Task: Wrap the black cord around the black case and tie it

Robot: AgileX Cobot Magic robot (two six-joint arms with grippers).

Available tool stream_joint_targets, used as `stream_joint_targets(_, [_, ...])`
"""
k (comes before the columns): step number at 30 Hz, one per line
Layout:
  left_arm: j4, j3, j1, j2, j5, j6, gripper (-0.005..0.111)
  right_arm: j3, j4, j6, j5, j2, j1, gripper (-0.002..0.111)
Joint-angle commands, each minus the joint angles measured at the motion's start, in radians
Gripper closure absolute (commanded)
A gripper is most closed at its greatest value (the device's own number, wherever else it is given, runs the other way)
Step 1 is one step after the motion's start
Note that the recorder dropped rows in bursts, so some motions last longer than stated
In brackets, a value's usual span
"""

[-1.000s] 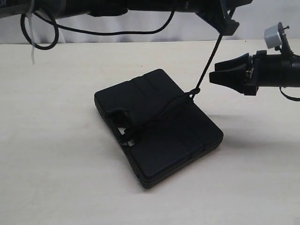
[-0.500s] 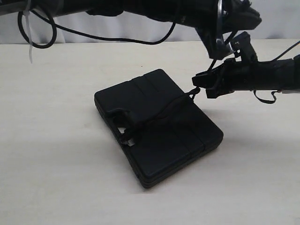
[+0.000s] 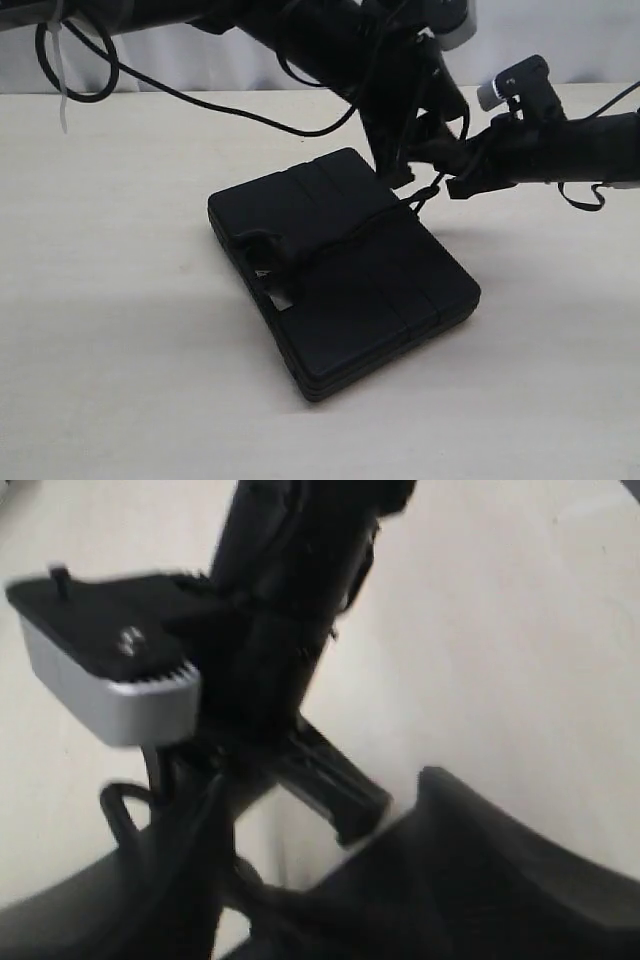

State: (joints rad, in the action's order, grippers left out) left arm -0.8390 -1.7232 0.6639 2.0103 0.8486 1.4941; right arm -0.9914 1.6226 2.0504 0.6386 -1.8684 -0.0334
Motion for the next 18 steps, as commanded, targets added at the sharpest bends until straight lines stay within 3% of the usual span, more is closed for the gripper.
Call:
stream_joint_targets(1, [0.262, -0.006, 0.000, -0.004, 0.091, -0.205, 0.047, -0.002, 0.018, -0.051, -0.101, 0.011, -0.001, 0.104])
stream_joint_targets(4, [0.362, -0.004, 0.000, 0.027, 0.142, -0.292, 0.047, -0.002, 0.018, -0.059, -0.078, 0.011, -0.001, 0.104])
stream_joint_targets(9, [0.363, 0.018, 0.000, 0.088, 0.195, -0.295, 0.047, -0.002, 0.018, -0.080, -0.077, 0.011, -0.001, 0.104])
stream_joint_targets(18, [0.386, 0.019, 0.000, 0.127, 0.164, -0.297, 0.047, -0.002, 0.018, -0.182, -0.338, 0.010, -0.001, 0.104])
